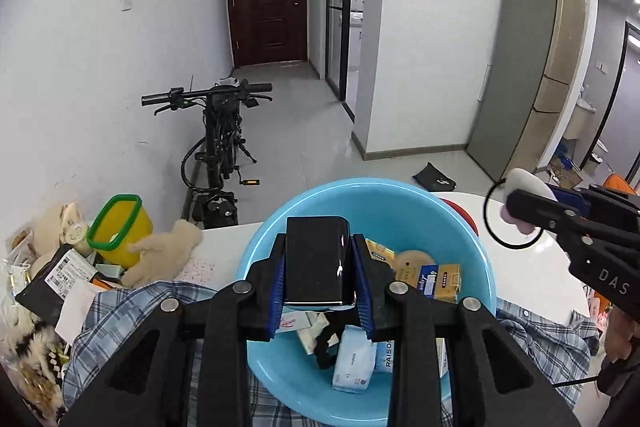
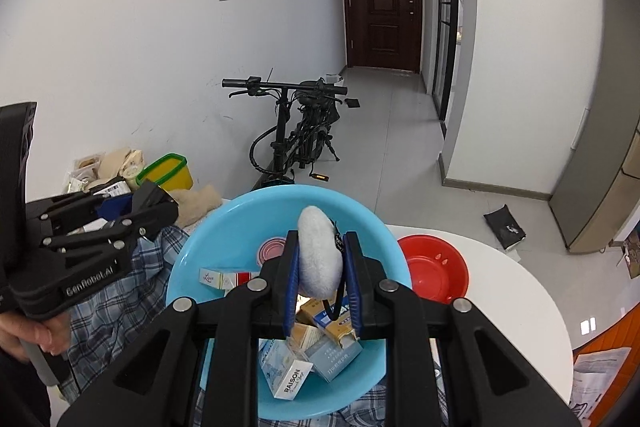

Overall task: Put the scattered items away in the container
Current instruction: 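Carry the black box and white earbuds up over the blue basin, then open both grippers to drop the box and earbuds into the basin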

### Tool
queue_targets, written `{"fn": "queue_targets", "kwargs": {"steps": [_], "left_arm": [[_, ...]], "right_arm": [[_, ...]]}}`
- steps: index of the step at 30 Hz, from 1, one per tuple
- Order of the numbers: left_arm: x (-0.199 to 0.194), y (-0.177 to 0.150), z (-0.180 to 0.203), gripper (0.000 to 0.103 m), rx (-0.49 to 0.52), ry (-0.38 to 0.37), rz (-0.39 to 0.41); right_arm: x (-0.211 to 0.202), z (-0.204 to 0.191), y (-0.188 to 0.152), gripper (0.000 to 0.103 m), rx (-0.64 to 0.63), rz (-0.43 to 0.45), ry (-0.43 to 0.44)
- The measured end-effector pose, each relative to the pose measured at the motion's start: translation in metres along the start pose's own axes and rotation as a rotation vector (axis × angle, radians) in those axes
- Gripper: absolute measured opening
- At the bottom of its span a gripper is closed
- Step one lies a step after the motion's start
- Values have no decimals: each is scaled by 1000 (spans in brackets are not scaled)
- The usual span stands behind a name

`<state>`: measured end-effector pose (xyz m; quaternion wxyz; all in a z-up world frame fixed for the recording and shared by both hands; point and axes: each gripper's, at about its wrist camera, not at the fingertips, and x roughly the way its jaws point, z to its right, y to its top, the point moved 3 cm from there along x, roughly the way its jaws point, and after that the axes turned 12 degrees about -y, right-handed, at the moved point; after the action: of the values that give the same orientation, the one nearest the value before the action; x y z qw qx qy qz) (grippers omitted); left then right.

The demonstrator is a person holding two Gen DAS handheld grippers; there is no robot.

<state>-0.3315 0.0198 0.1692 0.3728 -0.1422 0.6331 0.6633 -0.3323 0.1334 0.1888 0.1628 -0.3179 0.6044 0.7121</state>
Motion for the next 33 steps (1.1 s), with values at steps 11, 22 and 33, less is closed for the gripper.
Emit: {"fn": "queue_targets", "kwargs": {"steps": [11,22,33], "left_arm": [[74,-9,-16,32,-35,-49,-88],[136,-26,-36,32,-83,-59,-164],[140,-30,-37,50,-105,-66,-173]], "right_arm": [[78,6,-21,19,21,-130,11],[124,14,-35,19,24,-197,-1],[123,9,-38,19,9,-198,-5]]}}
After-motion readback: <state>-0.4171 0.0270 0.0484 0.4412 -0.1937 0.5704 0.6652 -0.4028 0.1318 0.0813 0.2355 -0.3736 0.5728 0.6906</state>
